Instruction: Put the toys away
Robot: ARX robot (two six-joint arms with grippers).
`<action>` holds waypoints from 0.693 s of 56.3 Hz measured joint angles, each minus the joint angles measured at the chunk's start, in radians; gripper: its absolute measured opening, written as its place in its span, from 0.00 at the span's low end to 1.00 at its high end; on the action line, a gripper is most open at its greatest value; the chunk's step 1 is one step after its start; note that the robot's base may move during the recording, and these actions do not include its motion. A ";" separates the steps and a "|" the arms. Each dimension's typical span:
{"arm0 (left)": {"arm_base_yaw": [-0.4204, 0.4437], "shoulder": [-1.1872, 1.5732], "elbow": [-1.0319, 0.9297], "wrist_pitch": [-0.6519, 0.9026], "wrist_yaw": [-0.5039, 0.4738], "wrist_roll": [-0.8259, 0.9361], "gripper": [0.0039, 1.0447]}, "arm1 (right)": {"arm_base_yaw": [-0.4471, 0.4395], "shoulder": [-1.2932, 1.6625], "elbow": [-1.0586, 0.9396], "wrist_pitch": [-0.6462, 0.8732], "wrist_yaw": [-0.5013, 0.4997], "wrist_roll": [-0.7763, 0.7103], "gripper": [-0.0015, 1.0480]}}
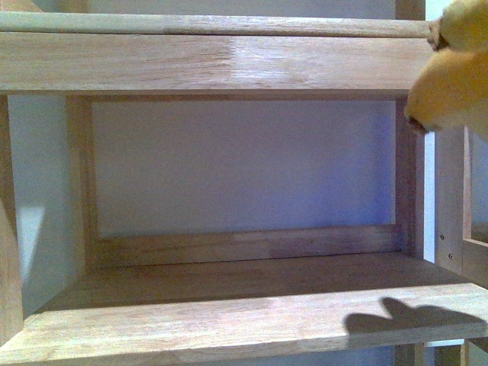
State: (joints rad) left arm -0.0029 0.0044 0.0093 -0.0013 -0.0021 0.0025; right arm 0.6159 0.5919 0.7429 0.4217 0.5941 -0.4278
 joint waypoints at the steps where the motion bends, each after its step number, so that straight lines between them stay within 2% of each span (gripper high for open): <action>1: 0.000 0.000 0.000 0.000 0.000 0.000 0.94 | 0.011 0.008 0.013 0.002 0.005 -0.007 0.06; 12: 0.000 0.000 0.000 0.000 0.000 0.000 0.94 | 0.154 0.112 0.133 0.072 0.071 -0.108 0.06; 20: 0.000 0.000 0.000 0.000 0.000 0.000 0.94 | 0.224 0.185 0.214 0.095 0.071 -0.169 0.06; 28: 0.000 0.000 0.000 0.000 0.000 0.000 0.94 | 0.219 0.259 0.294 0.085 0.020 -0.183 0.06; 39: 0.000 0.000 0.000 0.000 0.000 0.000 0.94 | 0.128 0.350 0.384 0.047 -0.072 -0.158 0.06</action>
State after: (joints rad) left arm -0.0029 0.0044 0.0093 -0.0013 -0.0021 0.0025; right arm 0.7437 0.9417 1.1267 0.4683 0.5224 -0.5861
